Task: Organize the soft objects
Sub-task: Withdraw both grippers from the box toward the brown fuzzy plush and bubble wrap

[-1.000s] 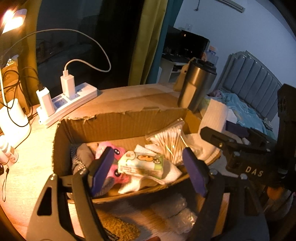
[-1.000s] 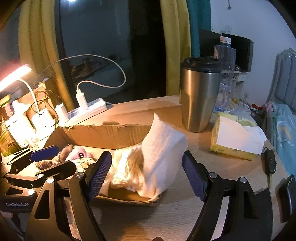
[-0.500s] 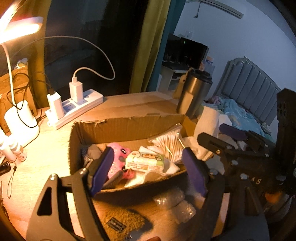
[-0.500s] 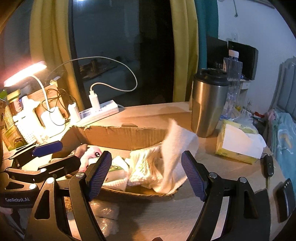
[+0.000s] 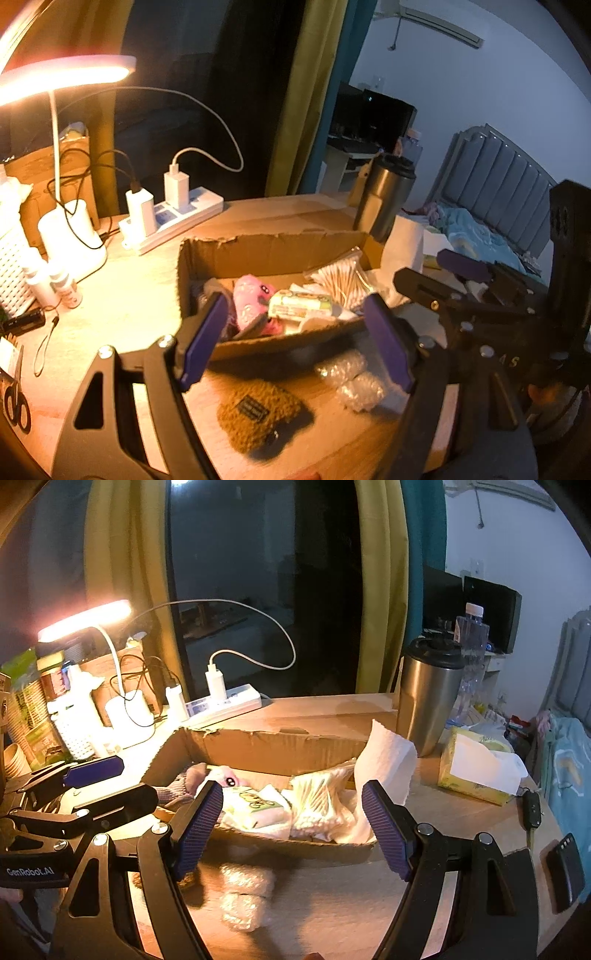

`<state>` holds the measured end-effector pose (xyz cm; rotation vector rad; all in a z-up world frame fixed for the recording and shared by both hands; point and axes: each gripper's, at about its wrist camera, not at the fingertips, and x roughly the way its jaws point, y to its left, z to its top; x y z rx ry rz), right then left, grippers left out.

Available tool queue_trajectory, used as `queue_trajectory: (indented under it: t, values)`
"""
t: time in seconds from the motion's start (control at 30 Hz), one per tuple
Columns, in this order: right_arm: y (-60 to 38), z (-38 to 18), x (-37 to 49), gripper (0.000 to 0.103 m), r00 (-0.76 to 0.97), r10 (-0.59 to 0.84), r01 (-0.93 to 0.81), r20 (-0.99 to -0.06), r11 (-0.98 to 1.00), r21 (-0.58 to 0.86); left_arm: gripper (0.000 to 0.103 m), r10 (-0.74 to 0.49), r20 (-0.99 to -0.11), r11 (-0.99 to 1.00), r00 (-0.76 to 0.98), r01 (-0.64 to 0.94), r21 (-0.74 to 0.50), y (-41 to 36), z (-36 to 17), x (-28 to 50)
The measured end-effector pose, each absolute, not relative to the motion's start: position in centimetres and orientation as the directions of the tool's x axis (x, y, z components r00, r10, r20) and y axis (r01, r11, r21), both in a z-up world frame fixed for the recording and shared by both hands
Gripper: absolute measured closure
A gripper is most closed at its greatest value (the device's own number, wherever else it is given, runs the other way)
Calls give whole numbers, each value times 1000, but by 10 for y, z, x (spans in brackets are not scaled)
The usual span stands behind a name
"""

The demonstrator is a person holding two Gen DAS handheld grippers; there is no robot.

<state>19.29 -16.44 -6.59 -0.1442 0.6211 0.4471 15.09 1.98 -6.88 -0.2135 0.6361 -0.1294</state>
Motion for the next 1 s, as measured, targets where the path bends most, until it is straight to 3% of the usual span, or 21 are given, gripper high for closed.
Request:
queue_trajectory:
  t: [0.67, 1.0]
  values:
    - [-152, -75, 140, 23, 709, 359, -468, -607, 883, -25, 26, -173, -555, 966, 813, 32, -255, 32, -77, 93]
    - [-143, -102, 127, 23, 670, 358, -489, -650, 872, -25, 25, -157, -597, 963, 786, -14, -271, 41, -106, 79]
